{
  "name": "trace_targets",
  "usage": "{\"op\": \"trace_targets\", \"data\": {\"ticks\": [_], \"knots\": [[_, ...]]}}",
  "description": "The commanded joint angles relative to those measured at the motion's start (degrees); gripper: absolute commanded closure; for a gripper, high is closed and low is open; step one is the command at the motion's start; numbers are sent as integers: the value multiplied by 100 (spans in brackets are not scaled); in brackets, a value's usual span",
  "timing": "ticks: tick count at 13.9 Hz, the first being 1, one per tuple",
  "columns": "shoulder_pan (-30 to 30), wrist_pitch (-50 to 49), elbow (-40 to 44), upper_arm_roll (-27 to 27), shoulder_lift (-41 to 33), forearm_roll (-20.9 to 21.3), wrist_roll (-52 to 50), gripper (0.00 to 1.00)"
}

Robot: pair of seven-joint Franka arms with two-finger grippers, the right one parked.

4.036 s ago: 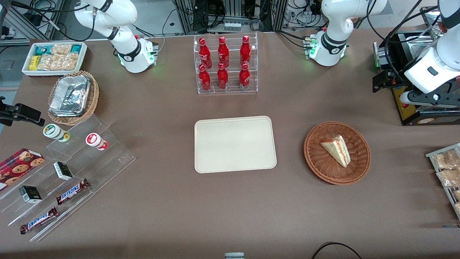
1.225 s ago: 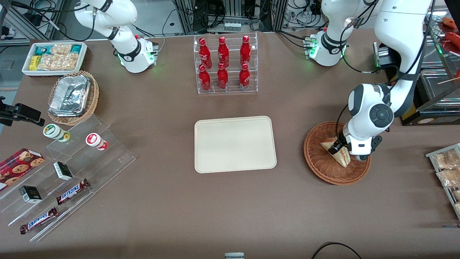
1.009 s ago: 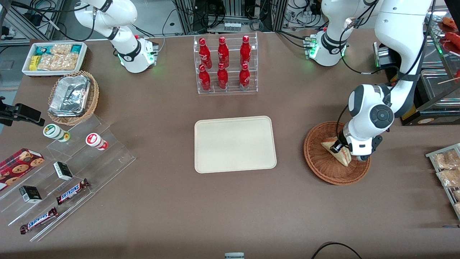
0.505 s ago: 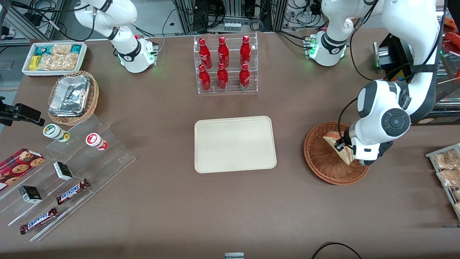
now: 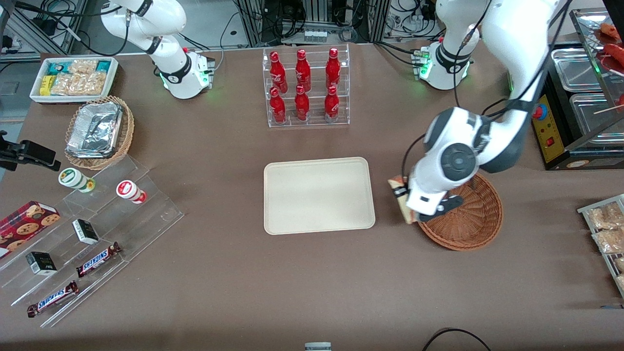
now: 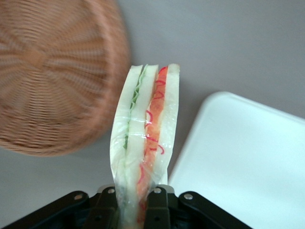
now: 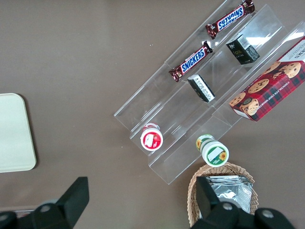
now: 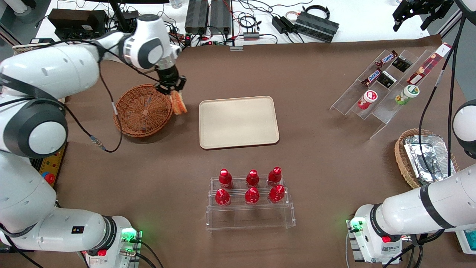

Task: Place sandwich from basket to tray
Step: 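Lift the sandwich and carry it over the cream tray, then lower the sandwich onto the tray and open the left gripper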

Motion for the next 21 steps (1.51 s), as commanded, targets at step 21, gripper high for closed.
{"op": "trace_targets", "data": {"ticks": [21], "knots": [[-2338,225,2557,40,2506,995,-2148,100]]}}
